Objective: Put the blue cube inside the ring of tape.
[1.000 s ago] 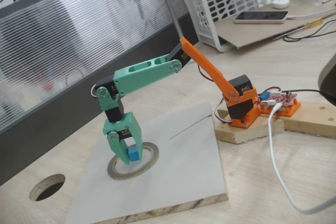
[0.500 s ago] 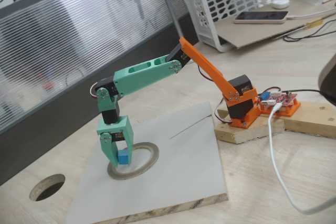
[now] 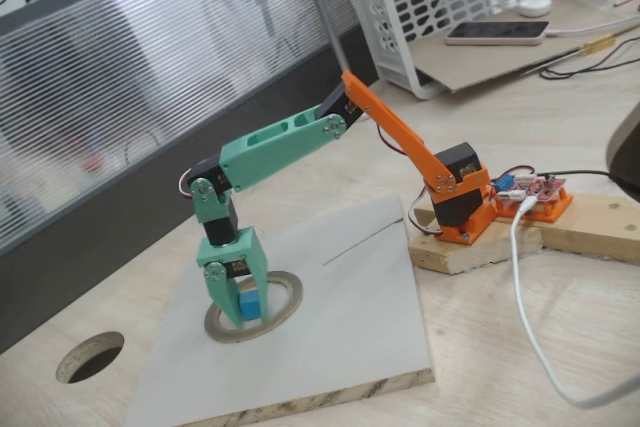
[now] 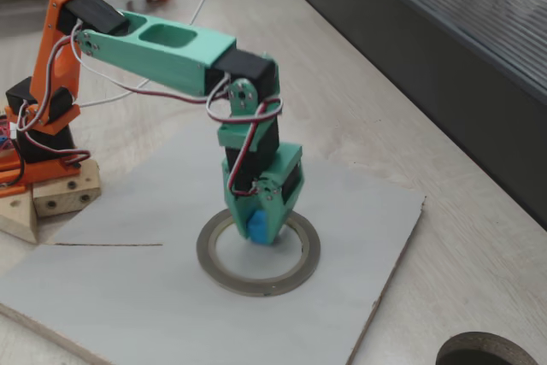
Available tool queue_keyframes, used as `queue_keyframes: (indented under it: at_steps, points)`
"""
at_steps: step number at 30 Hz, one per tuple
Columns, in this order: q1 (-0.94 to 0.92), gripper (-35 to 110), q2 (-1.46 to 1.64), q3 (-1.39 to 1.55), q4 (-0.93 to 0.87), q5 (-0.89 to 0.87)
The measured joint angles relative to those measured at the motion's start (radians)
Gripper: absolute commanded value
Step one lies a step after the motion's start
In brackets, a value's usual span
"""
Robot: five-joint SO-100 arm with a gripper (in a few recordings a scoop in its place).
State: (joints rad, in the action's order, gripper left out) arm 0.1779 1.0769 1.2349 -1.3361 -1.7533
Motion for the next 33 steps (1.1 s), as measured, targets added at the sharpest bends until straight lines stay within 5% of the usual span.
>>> queue_keyframes:
  at_steps: [33]
  points:
    - [0.002, 13, 0.002, 0.02, 0.018, 0.005]
